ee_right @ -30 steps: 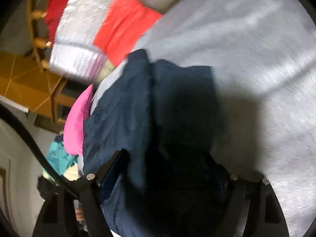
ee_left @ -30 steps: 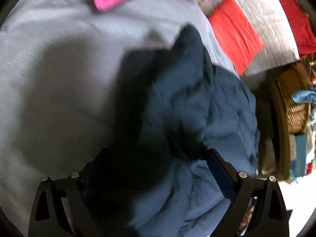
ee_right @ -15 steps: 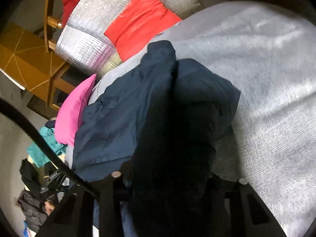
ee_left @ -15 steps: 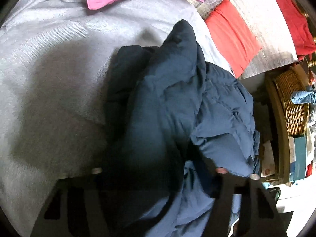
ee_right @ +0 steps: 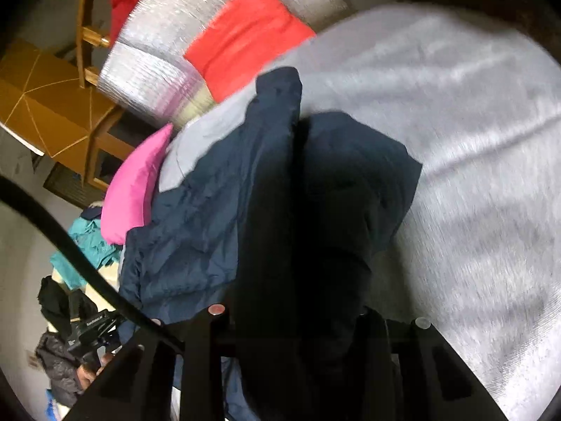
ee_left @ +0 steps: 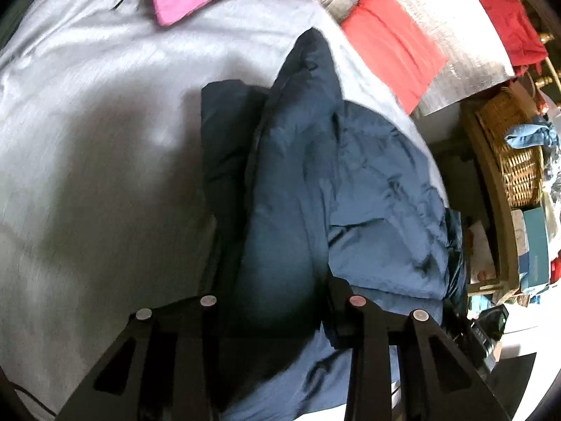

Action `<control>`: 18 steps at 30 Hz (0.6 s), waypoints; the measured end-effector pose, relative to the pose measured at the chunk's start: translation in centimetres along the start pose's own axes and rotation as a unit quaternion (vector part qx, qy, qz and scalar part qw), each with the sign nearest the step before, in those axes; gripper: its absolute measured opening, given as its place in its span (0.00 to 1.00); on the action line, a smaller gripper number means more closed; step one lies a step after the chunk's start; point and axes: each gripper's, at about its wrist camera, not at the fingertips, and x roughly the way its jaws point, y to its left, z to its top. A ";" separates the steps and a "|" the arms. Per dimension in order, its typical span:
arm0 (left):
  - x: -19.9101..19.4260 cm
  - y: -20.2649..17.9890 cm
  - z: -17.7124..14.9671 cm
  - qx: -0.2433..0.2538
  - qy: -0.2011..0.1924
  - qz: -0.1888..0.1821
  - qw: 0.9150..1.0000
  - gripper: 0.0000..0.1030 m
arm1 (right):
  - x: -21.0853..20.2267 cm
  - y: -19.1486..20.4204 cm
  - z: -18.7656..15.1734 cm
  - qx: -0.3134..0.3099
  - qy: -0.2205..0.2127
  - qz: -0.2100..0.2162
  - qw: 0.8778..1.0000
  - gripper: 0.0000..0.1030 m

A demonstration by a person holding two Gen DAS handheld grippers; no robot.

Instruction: Fold large clothes

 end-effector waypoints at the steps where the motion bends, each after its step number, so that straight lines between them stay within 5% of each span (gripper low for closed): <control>1: 0.3 0.6 0.0 0.001 0.010 0.003 1.000 0.46 | 0.1 -0.6 0.1 0.009 0.008 -0.002 1.000 0.49; 4: 0.3 2.7 1.0 -0.038 0.018 -0.011 0.999 0.61 | -0.7 -1.0 1.1 0.015 0.000 -0.015 1.000 0.60; 10: -1.7 3.6 4.6 -0.054 -0.071 -0.024 0.996 0.81 | -3.1 -3.6 4.6 0.062 -0.089 -0.041 0.993 0.78; 13: 0.7 3.9 6.2 -0.086 -0.039 -0.073 0.993 0.81 | -1.3 -4.5 6.7 0.092 -0.074 -0.016 0.993 0.81; 18: 1.9 4.3 7.1 -0.093 -0.034 -0.070 0.993 0.90 | 2.6 -5.0 8.8 0.115 -0.034 0.009 0.993 0.92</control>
